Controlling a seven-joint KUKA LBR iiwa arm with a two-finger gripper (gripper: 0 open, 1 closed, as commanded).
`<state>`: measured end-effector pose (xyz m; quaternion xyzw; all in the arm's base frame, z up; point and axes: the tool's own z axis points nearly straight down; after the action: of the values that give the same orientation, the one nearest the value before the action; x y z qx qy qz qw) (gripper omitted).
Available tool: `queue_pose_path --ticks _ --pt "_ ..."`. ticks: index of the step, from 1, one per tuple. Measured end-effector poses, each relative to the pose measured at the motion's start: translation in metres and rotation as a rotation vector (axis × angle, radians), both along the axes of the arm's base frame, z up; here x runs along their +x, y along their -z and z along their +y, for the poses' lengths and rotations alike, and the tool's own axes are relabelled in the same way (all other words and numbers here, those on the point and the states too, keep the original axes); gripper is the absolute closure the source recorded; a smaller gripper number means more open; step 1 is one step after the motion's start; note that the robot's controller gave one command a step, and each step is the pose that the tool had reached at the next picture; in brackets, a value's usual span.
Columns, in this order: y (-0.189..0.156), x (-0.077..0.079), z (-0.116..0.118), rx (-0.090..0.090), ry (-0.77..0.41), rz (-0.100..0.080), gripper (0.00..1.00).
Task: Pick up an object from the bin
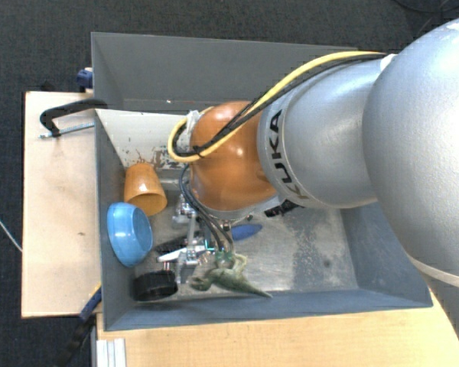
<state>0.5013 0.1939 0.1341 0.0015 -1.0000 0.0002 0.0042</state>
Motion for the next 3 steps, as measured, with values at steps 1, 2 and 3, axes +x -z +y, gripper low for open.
queue_pose_path --ticks 1,2,3 --pt "0.062 0.023 -0.055 0.004 -0.222 -0.014 0.0" --pt "0.06 0.023 -0.056 0.003 -0.221 -0.016 1.0" --pt "0.045 0.0 -0.045 0.002 -0.351 -0.014 1.0"
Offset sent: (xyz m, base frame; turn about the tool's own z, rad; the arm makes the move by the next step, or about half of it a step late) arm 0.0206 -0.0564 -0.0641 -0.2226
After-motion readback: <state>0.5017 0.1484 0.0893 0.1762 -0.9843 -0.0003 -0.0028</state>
